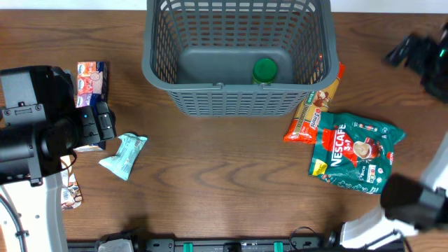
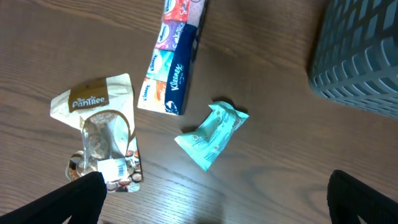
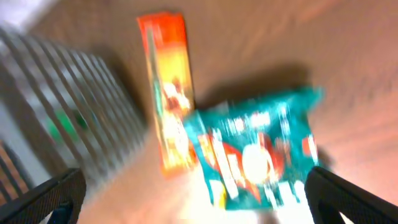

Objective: Pack container
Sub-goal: 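Move the right gripper back down to the green Nescafe bag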

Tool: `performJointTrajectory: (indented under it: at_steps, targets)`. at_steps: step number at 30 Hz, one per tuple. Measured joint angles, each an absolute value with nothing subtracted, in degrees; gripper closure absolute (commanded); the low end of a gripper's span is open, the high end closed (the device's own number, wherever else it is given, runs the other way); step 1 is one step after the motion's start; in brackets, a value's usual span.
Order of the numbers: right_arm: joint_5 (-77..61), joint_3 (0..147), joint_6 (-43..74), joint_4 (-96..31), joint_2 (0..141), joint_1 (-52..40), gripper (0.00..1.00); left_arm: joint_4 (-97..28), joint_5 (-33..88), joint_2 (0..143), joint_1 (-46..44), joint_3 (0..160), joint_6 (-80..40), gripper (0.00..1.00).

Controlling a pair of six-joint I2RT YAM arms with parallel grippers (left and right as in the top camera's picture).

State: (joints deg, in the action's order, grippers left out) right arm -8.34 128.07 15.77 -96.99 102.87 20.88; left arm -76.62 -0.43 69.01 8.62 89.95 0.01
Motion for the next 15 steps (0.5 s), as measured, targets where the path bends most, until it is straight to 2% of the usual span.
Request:
performJointTrajectory:
  at_steps: [5, 10, 15]
  targets:
    - [-5.8, 108.5, 14.5, -97.2, 88.1, 20.9, 0.01, -76.7, -0.4, 69.0, 8.6, 90.0, 0.0, 0.02]
    - [-1.2, 96.2, 13.6, -96.1, 72.8, 20.9, 0.01, -76.5, -0.4, 69.0, 8.6, 90.0, 0.0, 0.01]
    - [6.1, 85.7, 6.8, -86.7, 62.1, 21.0, 0.01, -76.5, -0.4, 69.0, 8.6, 90.0, 0.0, 0.01]
